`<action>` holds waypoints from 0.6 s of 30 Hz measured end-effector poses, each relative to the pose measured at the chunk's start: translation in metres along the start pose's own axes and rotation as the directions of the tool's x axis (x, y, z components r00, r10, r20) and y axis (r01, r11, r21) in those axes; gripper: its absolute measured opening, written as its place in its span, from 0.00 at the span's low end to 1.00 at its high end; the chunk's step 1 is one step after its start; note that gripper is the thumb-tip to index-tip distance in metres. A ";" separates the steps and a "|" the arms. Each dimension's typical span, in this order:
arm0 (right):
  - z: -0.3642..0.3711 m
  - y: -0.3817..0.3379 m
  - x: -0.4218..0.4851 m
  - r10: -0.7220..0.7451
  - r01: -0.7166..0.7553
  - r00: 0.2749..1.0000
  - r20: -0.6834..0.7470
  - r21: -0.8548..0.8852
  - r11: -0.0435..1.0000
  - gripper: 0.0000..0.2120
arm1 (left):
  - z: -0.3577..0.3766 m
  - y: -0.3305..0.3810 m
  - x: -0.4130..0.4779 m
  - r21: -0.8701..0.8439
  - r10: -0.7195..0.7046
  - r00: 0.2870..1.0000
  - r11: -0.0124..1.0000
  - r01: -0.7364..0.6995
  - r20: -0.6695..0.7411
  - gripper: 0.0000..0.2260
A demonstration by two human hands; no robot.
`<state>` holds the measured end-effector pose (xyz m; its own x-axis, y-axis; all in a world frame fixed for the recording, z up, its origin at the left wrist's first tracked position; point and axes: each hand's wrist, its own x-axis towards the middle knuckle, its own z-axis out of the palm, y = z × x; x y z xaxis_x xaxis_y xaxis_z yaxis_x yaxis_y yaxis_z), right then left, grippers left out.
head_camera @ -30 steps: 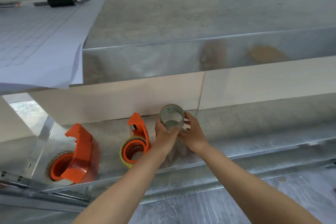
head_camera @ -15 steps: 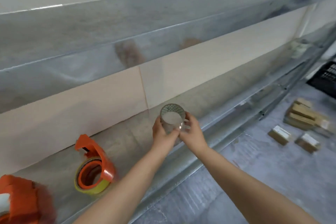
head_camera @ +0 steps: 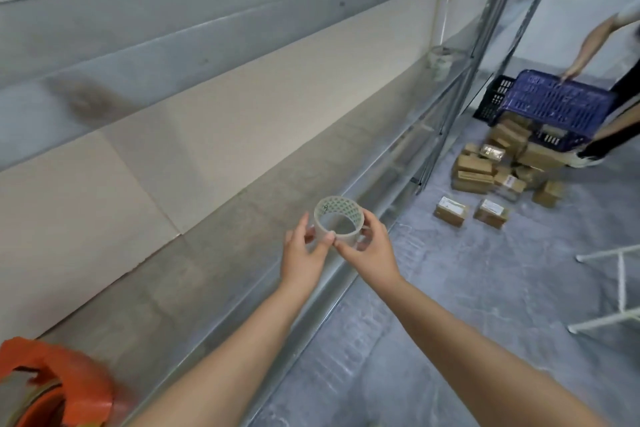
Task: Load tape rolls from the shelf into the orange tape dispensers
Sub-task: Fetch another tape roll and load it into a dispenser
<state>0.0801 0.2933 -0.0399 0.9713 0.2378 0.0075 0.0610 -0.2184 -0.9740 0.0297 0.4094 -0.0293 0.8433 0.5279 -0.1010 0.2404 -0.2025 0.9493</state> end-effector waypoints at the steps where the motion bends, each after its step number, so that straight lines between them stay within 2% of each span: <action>1: -0.010 0.002 0.006 -0.002 0.002 1.000 -0.007 -0.008 1.000 0.32 | 0.009 0.004 0.003 0.011 0.017 1.000 1.000 -0.018 0.019 0.25; 4: -0.041 0.006 0.024 -0.001 0.001 0.999 -0.042 0.011 1.000 0.33 | 0.040 0.019 0.011 -0.009 0.059 0.996 0.998 -0.058 0.073 0.21; 13: -0.135 0.021 0.065 0.012 -0.007 0.990 -0.138 0.037 0.999 0.34 | 0.136 0.063 0.033 -0.213 0.062 0.984 0.977 -0.025 0.167 0.20; 18: -0.170 0.032 0.085 -0.001 -0.003 0.983 -0.183 -0.021 1.000 0.33 | 0.175 0.073 0.048 -0.222 0.067 0.972 0.975 -0.016 0.225 0.20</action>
<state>0.2037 0.1459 -0.0315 0.9969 0.0606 0.0497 0.0628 -0.2386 -0.9691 0.1716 0.2758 -0.0168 0.9441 0.3137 -0.1015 0.1144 -0.0228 0.9932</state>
